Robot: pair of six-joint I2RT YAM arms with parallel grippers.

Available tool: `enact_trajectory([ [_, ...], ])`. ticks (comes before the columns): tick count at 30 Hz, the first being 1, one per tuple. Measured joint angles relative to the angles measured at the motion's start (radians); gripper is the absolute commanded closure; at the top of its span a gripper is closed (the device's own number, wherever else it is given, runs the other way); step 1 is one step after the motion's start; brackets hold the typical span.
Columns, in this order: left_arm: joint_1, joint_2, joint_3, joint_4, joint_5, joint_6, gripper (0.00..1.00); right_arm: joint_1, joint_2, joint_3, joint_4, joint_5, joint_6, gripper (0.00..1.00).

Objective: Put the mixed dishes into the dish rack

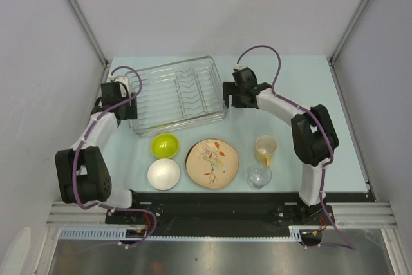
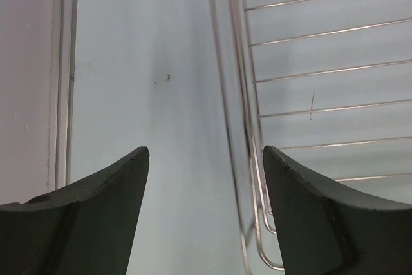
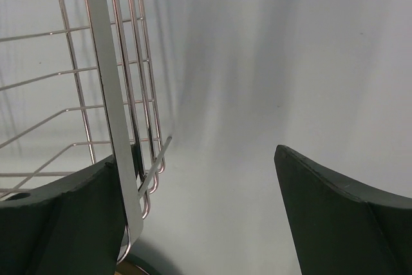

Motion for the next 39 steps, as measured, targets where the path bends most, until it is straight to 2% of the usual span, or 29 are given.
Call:
enact_trajectory([
  [4, 0.000, 0.048, 0.011, 0.013, 0.009, -0.004, 0.25, -0.013, -0.026, -0.028, -0.015, 0.026, -0.002, 0.10],
  [12, -0.038, 0.239, 0.157, 0.026, 0.004, -0.007, 0.25, -0.013, -0.089, -0.084, -0.045, 0.058, 0.002, 0.11],
  [19, -0.086, 0.347, 0.282, 0.017, 0.000, -0.008, 0.26, -0.013, -0.175, -0.130, -0.064, 0.075, 0.006, 0.12],
  [31, -0.172, 0.476, 0.493, -0.015, -0.008, -0.008, 0.26, -0.013, -0.267, -0.213, -0.086, 0.074, 0.019, 0.13],
  [35, -0.172, 0.482, 0.518, -0.035, -0.005, -0.008, 0.27, -0.020, -0.267, -0.213, -0.080, 0.054, 0.019, 0.08],
  [39, -0.172, 0.452, 0.522, -0.061, 0.018, -0.008, 0.26, -0.041, -0.250, -0.167, -0.072, 0.023, 0.018, 0.07],
])
